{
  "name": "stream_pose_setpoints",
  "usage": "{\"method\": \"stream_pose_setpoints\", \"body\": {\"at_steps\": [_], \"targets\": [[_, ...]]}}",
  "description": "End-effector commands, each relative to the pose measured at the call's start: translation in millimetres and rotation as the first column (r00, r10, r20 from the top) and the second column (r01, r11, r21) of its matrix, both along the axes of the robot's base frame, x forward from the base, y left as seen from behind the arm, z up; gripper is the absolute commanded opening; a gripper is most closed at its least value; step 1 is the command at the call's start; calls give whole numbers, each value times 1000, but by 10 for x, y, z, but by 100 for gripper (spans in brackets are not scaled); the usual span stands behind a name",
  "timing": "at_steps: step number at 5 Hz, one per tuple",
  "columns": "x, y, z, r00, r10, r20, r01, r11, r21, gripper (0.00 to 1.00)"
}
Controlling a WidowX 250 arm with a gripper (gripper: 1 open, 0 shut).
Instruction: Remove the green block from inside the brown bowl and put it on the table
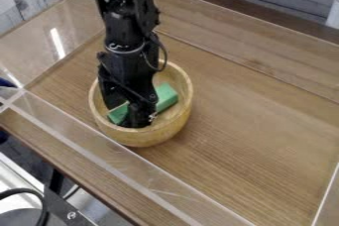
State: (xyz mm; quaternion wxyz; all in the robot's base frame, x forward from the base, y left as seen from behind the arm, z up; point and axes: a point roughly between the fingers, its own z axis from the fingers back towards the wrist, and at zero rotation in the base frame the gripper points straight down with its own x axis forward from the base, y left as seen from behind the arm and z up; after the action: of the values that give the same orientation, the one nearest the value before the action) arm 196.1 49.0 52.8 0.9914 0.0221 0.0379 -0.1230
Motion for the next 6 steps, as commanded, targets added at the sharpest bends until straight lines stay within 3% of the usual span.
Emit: {"method": "stream_pose_setpoints", "body": {"at_steps": [1,3,4,6], "targets": [[33,-30,107,999,-22,41,21,1000,16,100],[117,-1,94,1000,25,-1,-25,1000,11,100],[132,8,90,999,37,-12,-37,999,-12,0],[80,3,71,997,67,40,-67,998,-5,0]]}}
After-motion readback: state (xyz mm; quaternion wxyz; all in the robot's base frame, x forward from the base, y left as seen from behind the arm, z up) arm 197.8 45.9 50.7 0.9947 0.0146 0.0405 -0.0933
